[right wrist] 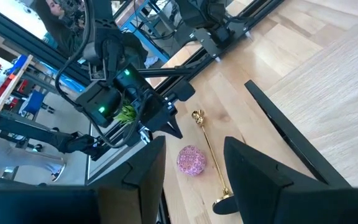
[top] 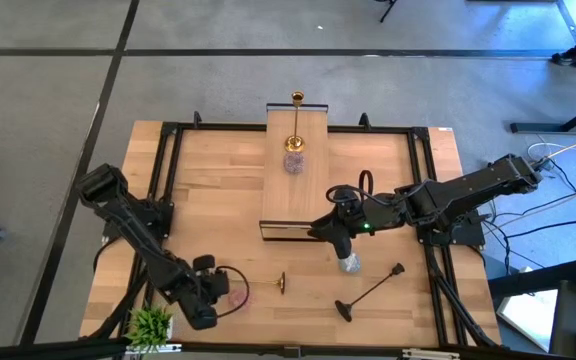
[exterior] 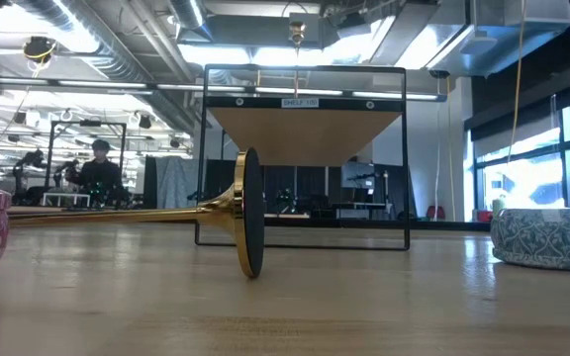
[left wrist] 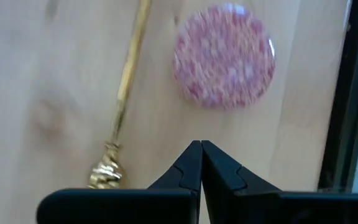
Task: Pick & Place candle stick holders
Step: Put the pink scented candle on the shelf
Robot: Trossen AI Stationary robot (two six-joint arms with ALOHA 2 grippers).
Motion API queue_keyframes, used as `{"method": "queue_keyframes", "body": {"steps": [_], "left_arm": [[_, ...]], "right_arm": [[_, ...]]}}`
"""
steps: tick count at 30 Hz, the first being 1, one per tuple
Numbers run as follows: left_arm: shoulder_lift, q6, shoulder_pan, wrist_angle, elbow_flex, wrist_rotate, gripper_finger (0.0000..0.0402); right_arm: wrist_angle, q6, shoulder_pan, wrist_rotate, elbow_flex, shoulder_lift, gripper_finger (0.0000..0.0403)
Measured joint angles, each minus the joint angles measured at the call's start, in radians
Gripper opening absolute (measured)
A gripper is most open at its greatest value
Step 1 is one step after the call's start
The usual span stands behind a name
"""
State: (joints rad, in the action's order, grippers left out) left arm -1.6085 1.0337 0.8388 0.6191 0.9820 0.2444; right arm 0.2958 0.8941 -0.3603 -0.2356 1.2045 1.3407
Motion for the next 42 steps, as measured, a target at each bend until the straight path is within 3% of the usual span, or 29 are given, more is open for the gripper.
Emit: {"method": "queue_keyframes", "body": {"steps": [6, 12, 29, 35, 42], "left_arm": [[0.001, -0.079, -0.039, 0.073, 0.075, 0.015, 0.0002], [0.001, -0.150, -0.067, 0.091, 0.079, -0.085, 0.0014], [0.001, -0.052, -0.111, 0.074, 0.079, -0.141, 0.0218], [0.001, -0.089, -0.111, 0.011, 0.079, -0.139, 0.0256], [0.001, -0.236, -0.111, -0.082, 0.079, -0.110, 0.0281]], "right_arm": [[0.000, 0.000, 0.000, 0.000, 0.000, 0.000, 0.0167], [0.000, -0.009, 0.000, 0.001, 0.000, 0.000, 0.0167], [0.018, -0.019, -0.002, 0.003, 0.000, 0.000, 0.0167], [0.019, -0.019, -0.002, 0.003, 0.000, 0.000, 0.0167], [0.022, -0.019, -0.002, 0.003, 0.000, 0.000, 0.0167]]}}
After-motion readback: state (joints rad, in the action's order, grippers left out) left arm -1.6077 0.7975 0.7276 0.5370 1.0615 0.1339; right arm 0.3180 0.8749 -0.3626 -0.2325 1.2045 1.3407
